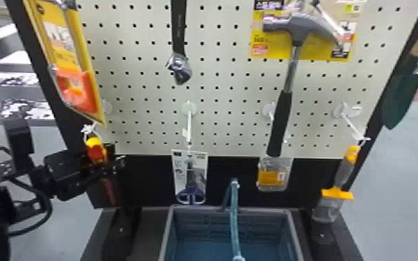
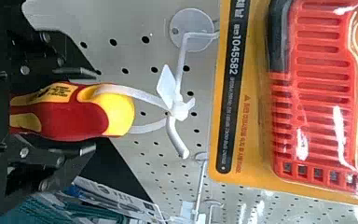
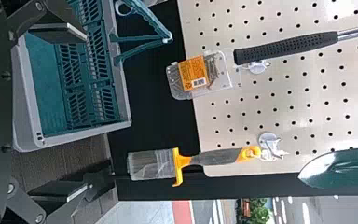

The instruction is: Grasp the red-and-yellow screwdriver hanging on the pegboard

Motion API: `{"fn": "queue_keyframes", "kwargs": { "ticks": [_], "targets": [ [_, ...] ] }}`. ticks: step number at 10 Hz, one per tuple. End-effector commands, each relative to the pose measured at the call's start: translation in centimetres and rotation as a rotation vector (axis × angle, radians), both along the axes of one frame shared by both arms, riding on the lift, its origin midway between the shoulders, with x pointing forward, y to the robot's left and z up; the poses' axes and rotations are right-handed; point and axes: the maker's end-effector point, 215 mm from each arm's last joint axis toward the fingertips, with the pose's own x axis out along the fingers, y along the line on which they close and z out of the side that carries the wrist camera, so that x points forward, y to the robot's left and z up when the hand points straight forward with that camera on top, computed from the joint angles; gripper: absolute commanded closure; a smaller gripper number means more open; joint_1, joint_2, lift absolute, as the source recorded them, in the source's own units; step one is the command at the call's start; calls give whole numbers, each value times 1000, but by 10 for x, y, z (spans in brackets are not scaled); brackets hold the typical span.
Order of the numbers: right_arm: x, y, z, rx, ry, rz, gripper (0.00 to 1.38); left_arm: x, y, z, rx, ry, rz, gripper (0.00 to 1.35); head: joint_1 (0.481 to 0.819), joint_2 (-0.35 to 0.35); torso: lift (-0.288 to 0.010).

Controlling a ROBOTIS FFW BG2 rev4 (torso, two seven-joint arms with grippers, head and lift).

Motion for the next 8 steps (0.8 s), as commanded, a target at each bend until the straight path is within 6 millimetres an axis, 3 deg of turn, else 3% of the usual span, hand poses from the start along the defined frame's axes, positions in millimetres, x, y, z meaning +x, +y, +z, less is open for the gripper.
{"fn": "queue_keyframes", "kwargs": {
  "ticks": [1,2,8],
  "targets": [
    [0,0,0,0,0,0,177,-1,0,-2,17,2,4,995,549,0,-100],
    [0,0,0,0,0,0,177,-1,-1,0,18,-5,10,1162,549,0,-100],
    [0,0,-2,-1,3,0,177,-2,0,3,31,-17,17,1162,549,0,-100]
  ]
}}
